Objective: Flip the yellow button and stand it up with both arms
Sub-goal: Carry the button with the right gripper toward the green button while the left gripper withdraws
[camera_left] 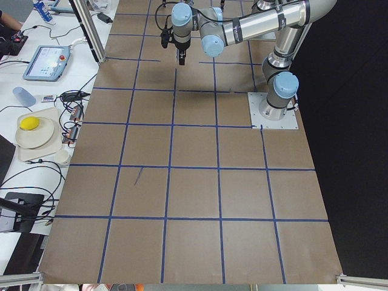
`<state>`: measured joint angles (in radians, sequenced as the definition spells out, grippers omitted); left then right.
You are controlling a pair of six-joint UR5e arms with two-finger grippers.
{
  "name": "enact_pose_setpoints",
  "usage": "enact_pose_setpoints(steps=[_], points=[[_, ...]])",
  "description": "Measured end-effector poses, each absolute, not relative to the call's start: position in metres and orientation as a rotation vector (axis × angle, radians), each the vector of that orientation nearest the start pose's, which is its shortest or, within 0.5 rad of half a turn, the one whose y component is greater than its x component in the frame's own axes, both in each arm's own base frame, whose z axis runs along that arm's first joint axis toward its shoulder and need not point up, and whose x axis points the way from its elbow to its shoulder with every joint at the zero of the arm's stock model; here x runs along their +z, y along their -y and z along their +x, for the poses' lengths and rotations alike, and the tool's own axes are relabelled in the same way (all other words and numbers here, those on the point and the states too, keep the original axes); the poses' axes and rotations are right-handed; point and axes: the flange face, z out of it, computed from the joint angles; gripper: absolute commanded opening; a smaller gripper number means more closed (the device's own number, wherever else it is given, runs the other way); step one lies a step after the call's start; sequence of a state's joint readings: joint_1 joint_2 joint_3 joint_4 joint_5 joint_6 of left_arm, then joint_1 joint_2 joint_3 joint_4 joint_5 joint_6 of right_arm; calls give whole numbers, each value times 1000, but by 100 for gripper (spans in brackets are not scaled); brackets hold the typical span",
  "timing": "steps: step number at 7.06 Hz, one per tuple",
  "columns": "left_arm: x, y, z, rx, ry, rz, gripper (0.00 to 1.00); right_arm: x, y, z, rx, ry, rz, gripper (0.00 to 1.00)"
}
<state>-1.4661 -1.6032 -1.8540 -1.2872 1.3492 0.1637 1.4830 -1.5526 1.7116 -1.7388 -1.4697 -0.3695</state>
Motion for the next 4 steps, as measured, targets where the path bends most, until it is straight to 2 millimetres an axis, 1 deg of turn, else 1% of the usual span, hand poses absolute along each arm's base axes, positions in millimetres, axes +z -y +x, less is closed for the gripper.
enact_pose_setpoints(steps=[1,2,3,4], points=[[363,495,-98,31,-3262,110,99,418,506,81,-43,-3031,-625,10],[362,496,-92,47,-3169,150,99,410,506,57,-34,-3015,-819,10],[370,502,-93,49,-3118,207,99,400,506,29,-43,-2988,-980,9],[391,510,-100,43,-3104,230,100,387,505,-1,-60,-2955,-1117,10]])
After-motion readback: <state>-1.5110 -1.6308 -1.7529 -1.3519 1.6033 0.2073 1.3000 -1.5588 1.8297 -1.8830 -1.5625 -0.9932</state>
